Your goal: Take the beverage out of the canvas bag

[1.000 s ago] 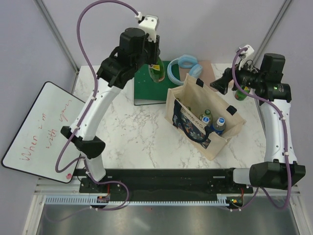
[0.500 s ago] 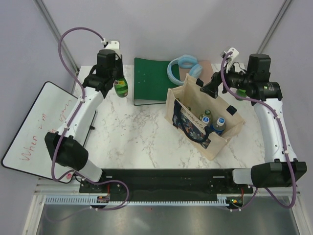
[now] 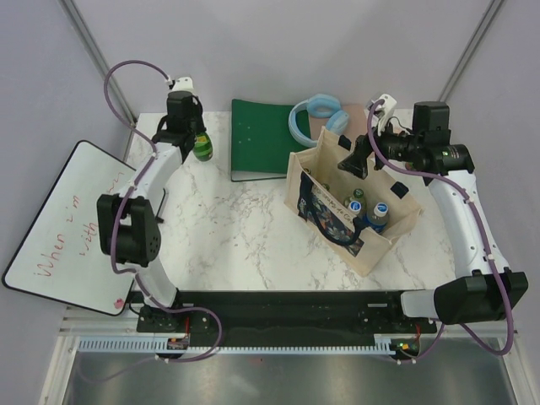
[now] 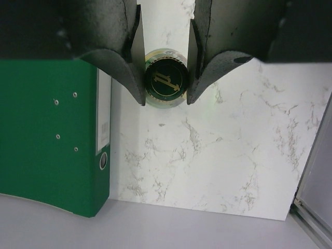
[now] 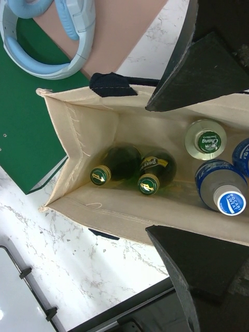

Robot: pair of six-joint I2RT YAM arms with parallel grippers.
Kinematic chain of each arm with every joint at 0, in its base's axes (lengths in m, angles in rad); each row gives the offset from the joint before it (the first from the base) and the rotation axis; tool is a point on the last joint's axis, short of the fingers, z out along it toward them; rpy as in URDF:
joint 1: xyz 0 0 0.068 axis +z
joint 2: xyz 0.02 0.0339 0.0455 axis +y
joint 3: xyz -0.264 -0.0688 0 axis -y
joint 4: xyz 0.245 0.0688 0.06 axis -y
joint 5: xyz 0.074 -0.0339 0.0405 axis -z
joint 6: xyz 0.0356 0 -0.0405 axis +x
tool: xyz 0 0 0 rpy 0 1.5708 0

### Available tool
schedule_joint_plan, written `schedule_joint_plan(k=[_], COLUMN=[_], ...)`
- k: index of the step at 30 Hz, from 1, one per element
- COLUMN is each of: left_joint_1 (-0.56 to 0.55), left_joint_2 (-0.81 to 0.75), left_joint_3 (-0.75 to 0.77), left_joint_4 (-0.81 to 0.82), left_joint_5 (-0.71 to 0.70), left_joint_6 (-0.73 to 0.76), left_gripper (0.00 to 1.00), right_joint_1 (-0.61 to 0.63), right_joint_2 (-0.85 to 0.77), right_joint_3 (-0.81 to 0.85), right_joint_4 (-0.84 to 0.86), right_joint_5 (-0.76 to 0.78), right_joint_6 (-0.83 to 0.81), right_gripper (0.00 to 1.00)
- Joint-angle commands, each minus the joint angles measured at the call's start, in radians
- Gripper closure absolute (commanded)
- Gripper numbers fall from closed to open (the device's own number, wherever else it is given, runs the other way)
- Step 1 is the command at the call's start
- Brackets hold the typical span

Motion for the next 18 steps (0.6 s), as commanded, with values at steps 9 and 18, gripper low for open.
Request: schedule_joint_plan(k=[9, 18], left_joint_1=[0.021, 0.022], left_joint_2=[0.186, 0.235], left_joint_3=[0.238, 0.266], left_joint_4=[0.243, 0.186], left_joint_5=[0.003, 0.03], left_joint_6=[-0.002, 0.024], left_gripper=[0.98, 0.92], right_joint_1=[0.017, 0.025], right_joint_2=[-0.014, 0.006], right_joint_3=[-0.001, 0.011], right_joint_4=[0.0, 0.0], right_joint_5=[0.009, 0.009], right_joint_6=[-0.045, -0.046], right_gripper=[0.02, 0.02])
